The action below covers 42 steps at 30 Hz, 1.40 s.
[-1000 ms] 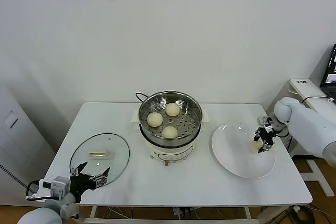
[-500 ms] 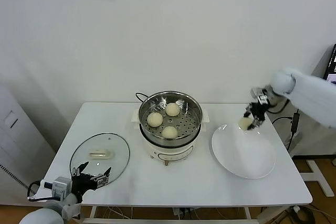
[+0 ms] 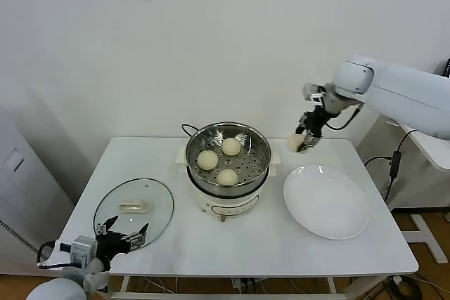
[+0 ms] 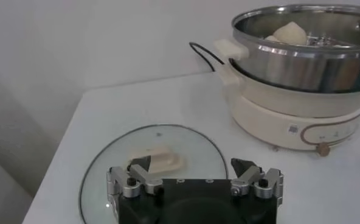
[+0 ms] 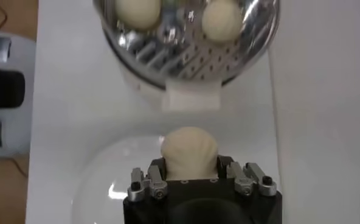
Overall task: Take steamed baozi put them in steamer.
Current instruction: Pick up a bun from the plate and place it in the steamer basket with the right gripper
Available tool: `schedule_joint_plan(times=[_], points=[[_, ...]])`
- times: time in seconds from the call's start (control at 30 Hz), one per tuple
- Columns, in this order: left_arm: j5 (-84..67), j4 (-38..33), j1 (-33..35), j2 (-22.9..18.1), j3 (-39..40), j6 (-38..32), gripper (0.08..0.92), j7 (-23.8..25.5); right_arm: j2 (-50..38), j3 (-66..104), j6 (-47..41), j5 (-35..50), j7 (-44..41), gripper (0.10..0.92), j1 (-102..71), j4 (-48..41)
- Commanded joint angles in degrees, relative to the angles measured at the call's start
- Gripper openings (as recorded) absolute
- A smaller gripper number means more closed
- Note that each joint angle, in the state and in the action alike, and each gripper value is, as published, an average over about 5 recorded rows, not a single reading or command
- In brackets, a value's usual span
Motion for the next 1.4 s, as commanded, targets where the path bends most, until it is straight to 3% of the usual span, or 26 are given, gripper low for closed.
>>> schedule_joint_plan(times=[0.03, 0.43, 1.13, 1.4], points=[[0.11, 0.15, -0.57, -0.14, 0.68, 0.21, 0.823, -0.12, 10.36, -2.85, -8.31, 11.92, 6.83, 0.509, 1.67, 1.14], [0.10, 0.03, -0.73, -0.35, 0.77, 0.46, 0.823, -0.11, 17.82, 0.05, -10.99, 10.96, 10.15, 0.509, -6.95, -4.77], [-0.12, 0.14, -0.58, -0.36, 0.29, 0.42, 0.823, -0.09, 18.46, 1.50, -12.23, 5.79, 12.68, 0.509, -13.40, -7.14], [-0.20, 0.06, -0.11, -0.40, -0.22, 0.27, 0.823, -0.07, 17.83, 3.44, -12.32, 6.12, 13.20, 0.576, -13.90, -7.06]])
